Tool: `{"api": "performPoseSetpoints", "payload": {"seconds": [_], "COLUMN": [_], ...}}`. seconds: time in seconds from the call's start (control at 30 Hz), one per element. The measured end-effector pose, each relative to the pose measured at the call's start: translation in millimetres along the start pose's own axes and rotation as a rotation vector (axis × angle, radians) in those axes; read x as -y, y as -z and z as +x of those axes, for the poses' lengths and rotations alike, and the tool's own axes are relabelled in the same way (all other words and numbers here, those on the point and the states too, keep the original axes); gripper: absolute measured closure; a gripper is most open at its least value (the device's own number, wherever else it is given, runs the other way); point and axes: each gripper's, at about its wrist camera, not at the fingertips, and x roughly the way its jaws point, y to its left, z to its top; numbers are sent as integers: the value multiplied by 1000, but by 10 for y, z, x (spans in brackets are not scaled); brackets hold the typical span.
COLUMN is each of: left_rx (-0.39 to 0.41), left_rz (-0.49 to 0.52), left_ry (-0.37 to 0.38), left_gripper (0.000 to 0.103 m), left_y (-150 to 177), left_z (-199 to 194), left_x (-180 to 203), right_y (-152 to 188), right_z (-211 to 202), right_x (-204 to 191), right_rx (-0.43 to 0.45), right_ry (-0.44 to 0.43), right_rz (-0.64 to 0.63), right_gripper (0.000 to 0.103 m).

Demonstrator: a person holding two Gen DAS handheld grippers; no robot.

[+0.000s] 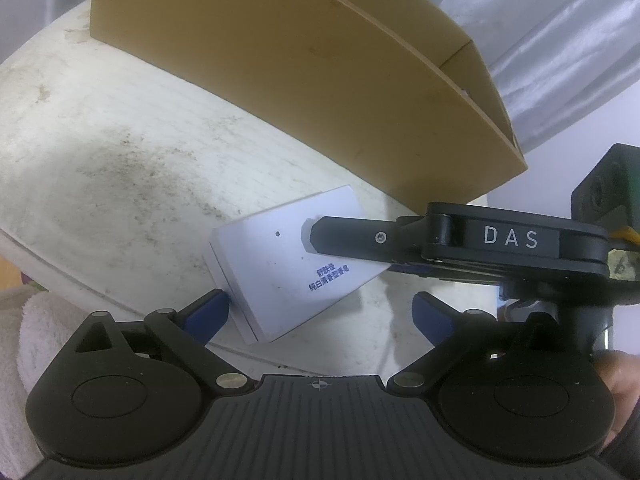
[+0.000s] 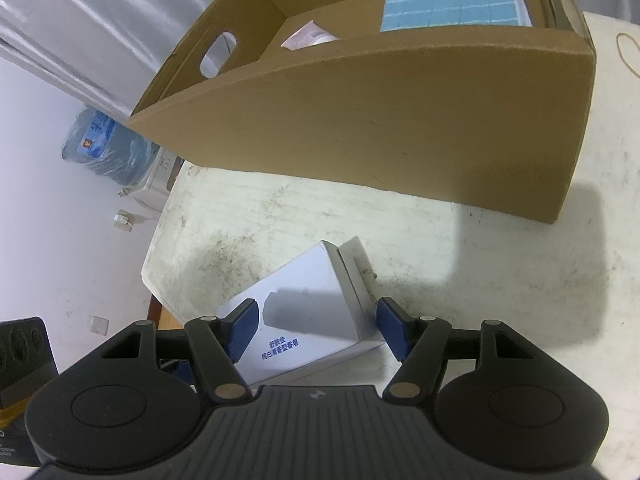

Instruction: Organize objects

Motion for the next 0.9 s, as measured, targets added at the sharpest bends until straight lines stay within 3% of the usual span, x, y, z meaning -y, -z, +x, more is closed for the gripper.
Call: {"api": "performPoseSetpoints", "payload": {"seconds": [0.9], "left_rx": [-4], "left_rz": [-8], "left_ry": [5], "left_gripper": [3], "left_y": [4], "left_z": [24], "left_x": [17], "right_y": [-19], "right_z": [39], "right_x": [20], "right_rx": [-22], "right_ry": [-15], "right_rz": [22], "right_gripper": [25]}}
